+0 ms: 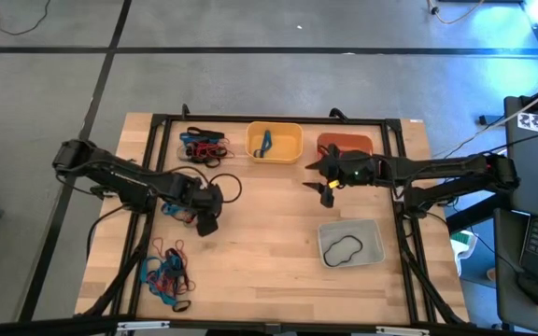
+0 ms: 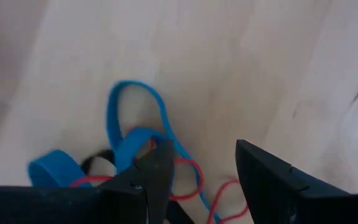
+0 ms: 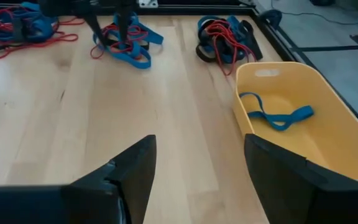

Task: Sort rubber bands into baskets
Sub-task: Put the red rubber band into the orange bin

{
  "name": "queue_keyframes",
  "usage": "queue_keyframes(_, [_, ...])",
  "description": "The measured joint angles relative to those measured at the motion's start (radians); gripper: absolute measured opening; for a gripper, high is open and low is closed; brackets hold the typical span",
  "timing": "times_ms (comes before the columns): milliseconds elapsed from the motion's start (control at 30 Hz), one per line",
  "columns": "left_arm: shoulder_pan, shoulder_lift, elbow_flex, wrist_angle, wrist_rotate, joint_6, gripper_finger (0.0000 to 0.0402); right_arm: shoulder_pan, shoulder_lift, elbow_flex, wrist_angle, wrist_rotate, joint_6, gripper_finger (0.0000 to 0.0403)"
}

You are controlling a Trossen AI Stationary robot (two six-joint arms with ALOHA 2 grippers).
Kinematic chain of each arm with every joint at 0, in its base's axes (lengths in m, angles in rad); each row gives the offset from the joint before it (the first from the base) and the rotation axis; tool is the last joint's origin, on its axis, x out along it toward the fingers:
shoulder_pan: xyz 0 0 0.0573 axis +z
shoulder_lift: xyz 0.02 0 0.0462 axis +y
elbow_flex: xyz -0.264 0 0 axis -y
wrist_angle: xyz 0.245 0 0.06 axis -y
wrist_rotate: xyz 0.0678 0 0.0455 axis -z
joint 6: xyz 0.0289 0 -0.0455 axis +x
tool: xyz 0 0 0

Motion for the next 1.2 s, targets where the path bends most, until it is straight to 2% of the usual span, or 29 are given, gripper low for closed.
queue_keyframes(133, [0.001,0.022,0.0,-0.006,0.041,-0.023,0.0158,-0.001,0.0,0.0,0.0,0.006,0.0,0.0241])
queue_keyframes(400, [0.003,0.077,0.0,-0.048,0.042,-0.044,0.014,-0.001,0.0,-0.001,-0.007,0.006,0.0,0.0241])
queue_keyframes(767, [0.022,0.128,0.0,-0.024,0.044,-0.034,0.0124,-0.002,0.0,-0.001,-0.01,0.006,0.0,0.0241])
queue_keyframes(1200, [0.021,0.133,0.0,-0.02,0.044,0.009,0.005,-0.002,0.001,-0.001,-0.01,0.006,0.0,0.0241])
